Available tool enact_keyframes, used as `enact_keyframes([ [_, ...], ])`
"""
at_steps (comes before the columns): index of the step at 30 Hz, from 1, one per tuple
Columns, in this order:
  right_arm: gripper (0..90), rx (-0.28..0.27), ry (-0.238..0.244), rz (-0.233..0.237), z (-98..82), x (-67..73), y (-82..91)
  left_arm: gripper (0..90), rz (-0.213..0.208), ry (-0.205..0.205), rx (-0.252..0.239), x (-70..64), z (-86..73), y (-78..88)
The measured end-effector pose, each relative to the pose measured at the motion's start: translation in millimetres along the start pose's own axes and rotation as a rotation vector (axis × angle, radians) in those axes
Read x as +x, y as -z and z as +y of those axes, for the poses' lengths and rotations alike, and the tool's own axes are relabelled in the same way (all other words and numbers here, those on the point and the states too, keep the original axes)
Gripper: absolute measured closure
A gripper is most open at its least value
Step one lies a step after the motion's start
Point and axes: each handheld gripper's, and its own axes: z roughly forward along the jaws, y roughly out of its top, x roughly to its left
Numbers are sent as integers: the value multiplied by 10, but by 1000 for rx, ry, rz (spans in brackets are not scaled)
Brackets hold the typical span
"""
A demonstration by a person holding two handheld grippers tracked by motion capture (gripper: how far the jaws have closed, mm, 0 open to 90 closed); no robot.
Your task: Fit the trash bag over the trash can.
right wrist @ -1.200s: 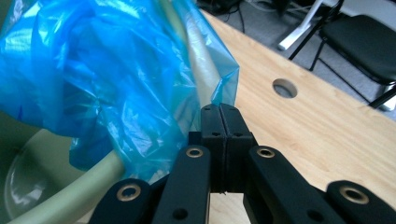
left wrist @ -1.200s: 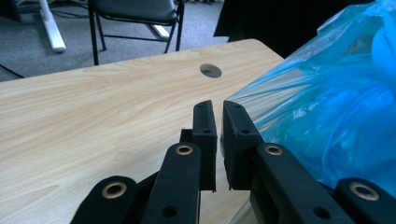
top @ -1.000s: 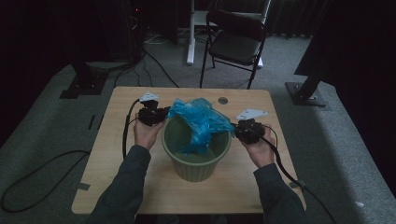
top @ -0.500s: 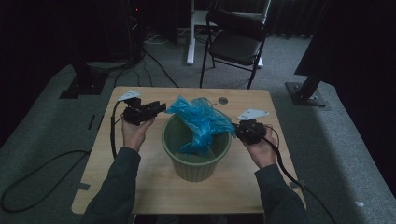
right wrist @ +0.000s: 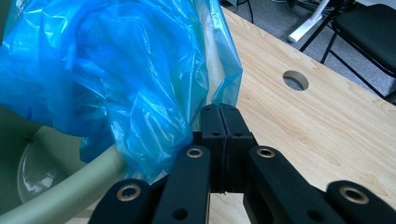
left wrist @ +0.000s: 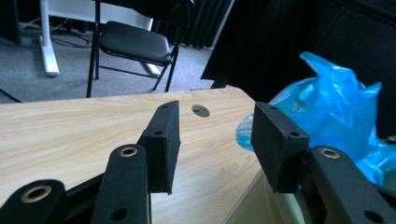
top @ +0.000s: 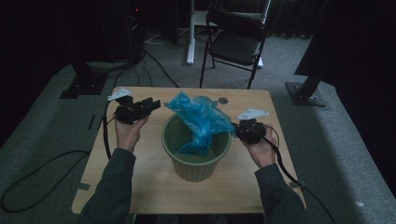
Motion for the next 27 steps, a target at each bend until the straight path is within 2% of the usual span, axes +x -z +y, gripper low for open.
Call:
enact_keyframes([
  [7, 900, 3, 4, 2, 2, 18, -11, 514, -39, -27, -15, -83, 57, 39],
  [8, 900, 3, 4, 3, 3, 19, -12, 514, -60, -42, -21, -133, 69, 45],
  [13, 900, 1, 9, 4, 7, 16, -13, 489, -87, -79, -7, -233, 98, -2],
  [16, 900, 2, 11, 5, 9, 21, -18, 480, -93, -99, 5, -298, 119, -56],
  [19, 900, 3, 16, 5, 17, 31, -24, 479, -81, -130, 26, -385, 136, -137],
  [20, 900, 3, 18, 3, 20, 35, -24, 511, -68, -146, 35, -418, 134, -161],
  [21, 900, 3, 18, 3, 20, 35, -24, 590, -68, -146, 35, -418, 134, -161],
  [22, 900, 4, 24, -1, 26, 41, -20, 716, -36, -192, 64, -497, 111, -196],
  [24, 900, 5, 26, -3, 23, 38, -13, 805, -35, -202, 65, -512, 96, -191],
  [25, 900, 5, 26, -3, 23, 38, -13, 805, -32, -210, 66, -522, 81, -180],
  [27, 900, 6, 25, -3, 15, 30, -10, 873, -33, -221, 70, -535, 44, -150],
])
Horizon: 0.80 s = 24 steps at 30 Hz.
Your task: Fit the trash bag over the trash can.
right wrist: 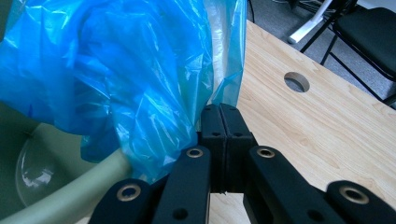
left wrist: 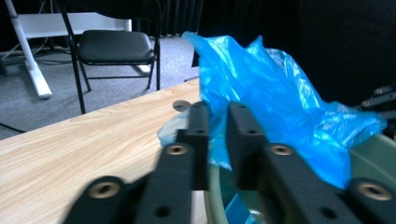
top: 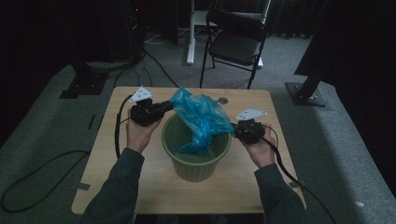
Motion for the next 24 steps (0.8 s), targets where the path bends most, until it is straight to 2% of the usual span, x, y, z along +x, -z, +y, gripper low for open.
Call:
enact_keyframes([
  [2, 900, 1, -1, 1, -6, -4, -3, 900, -2, -14, 5, -17, -28, 26],
  [7, 900, 6, -2, 1, -13, -5, -14, 900, -11, -44, 10, -84, -124, 112],
  [12, 900, 7, -7, 1, -23, -10, -13, 900, -17, -60, 21, -130, -259, 221],
  [17, 900, 8, -15, -2, -51, -41, 7, 900, -15, -74, 31, -160, -448, 427],
  [24, 900, -1, -22, -1, -32, -49, 35, 900, -10, -118, 57, -274, -637, 566],
])
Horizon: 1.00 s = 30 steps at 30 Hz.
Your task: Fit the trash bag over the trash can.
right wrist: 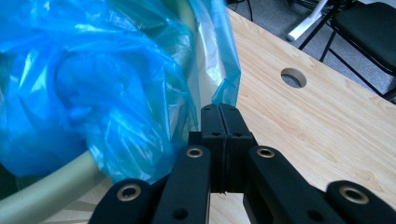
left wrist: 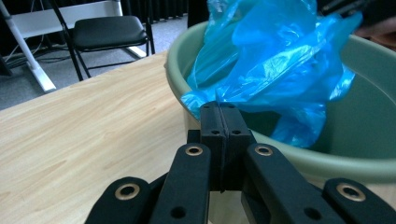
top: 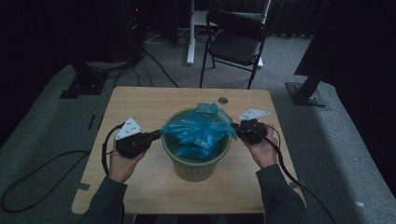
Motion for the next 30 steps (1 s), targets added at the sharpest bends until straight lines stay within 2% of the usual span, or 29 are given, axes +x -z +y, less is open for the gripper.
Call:
enact_keyframes([
  [4, 894, 0, 6, 0, 13, 16, 1, 900, 6, -21, -13, -81, -29, 38],
  [11, 741, -25, -10, -9, 33, 2, 75, 900, 15, -32, -16, -97, -46, 42],
  [13, 733, -31, -14, -10, 38, -4, 95, 900, 19, -36, -16, -100, -46, 41],
  [19, 698, -101, -36, -15, 96, -62, 317, 900, 27, -47, -25, -117, -42, 47],
  [25, 680, -132, -28, -10, 142, -32, 417, 900, 28, -55, -31, -134, -32, 56],
  [30, 657, -155, 15, 54, 218, 94, 441, 900, 28, -55, -40, -137, -27, 63],
])
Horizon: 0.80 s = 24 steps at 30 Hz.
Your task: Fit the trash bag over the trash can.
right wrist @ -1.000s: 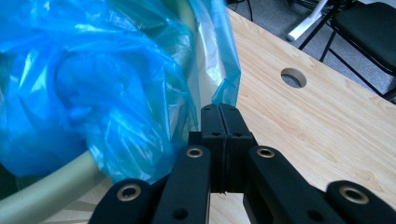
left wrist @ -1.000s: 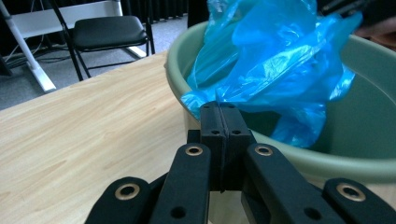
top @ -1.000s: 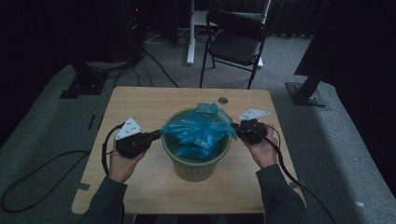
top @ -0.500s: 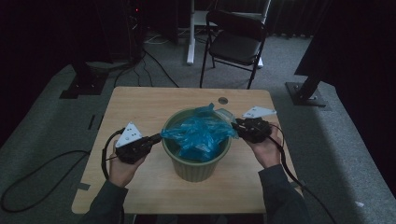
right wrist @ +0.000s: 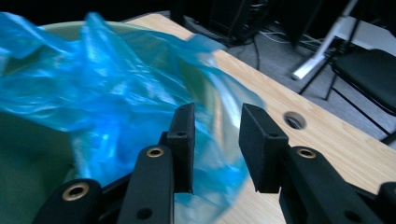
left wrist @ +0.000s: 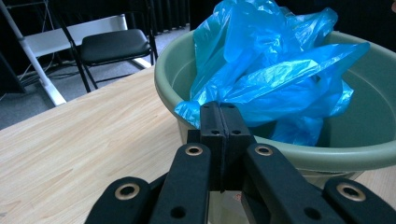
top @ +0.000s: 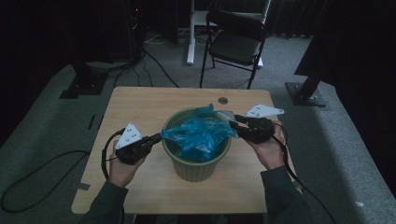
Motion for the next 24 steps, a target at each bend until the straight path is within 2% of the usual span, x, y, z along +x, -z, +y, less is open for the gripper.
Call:
enact_keyframes([
  [6, 613, 30, 53, 78, 79, 199, -185, 900, -1, -3, -1, -6, 5, -2],
  [9, 596, 26, 60, 121, 106, 283, -251, 900, -4, -1, -6, -5, 8, 6],
  [11, 589, 26, 62, 125, 112, 296, -265, 900, -3, -1, -7, -4, 9, 10],
  [13, 521, 28, 61, 165, 144, 348, -304, 900, -4, 1, -13, -4, 12, 14],
  [18, 453, 30, 76, 189, 215, 436, -348, 900, -11, 5, -25, -16, 25, 17],
  [22, 477, 61, 89, 194, 275, 503, -442, 900, -16, 2, -34, -36, 31, 24],
  [24, 584, 78, 92, 187, 283, 518, -485, 900, -21, 3, -38, -44, 29, 27],
])
